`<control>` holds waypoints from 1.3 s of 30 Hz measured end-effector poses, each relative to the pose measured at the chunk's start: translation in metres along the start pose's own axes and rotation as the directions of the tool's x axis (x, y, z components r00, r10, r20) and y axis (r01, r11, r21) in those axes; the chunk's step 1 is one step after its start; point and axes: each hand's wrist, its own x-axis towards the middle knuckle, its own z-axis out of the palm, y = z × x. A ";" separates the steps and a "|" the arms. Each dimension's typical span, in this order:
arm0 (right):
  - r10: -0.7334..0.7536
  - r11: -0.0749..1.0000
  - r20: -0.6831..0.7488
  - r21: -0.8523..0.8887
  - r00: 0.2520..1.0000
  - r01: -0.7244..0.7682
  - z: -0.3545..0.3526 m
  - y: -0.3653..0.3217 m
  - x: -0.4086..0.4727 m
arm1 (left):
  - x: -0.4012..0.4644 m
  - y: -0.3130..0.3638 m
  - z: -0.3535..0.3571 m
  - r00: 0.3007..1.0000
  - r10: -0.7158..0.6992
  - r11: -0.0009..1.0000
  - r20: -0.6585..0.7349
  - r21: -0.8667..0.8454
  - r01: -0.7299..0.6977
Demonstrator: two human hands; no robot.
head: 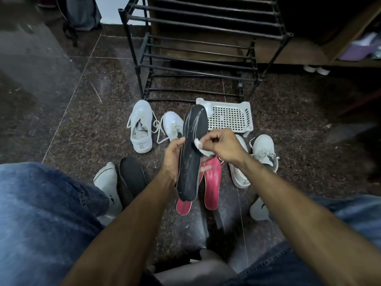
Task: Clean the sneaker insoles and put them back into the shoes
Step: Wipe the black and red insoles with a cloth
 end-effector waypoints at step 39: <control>-0.350 0.378 0.086 -0.898 0.933 0.224 -0.010 -0.046 -0.020 | -0.016 -0.026 0.048 0.993 -0.088 0.966 0.074 0.248 0.067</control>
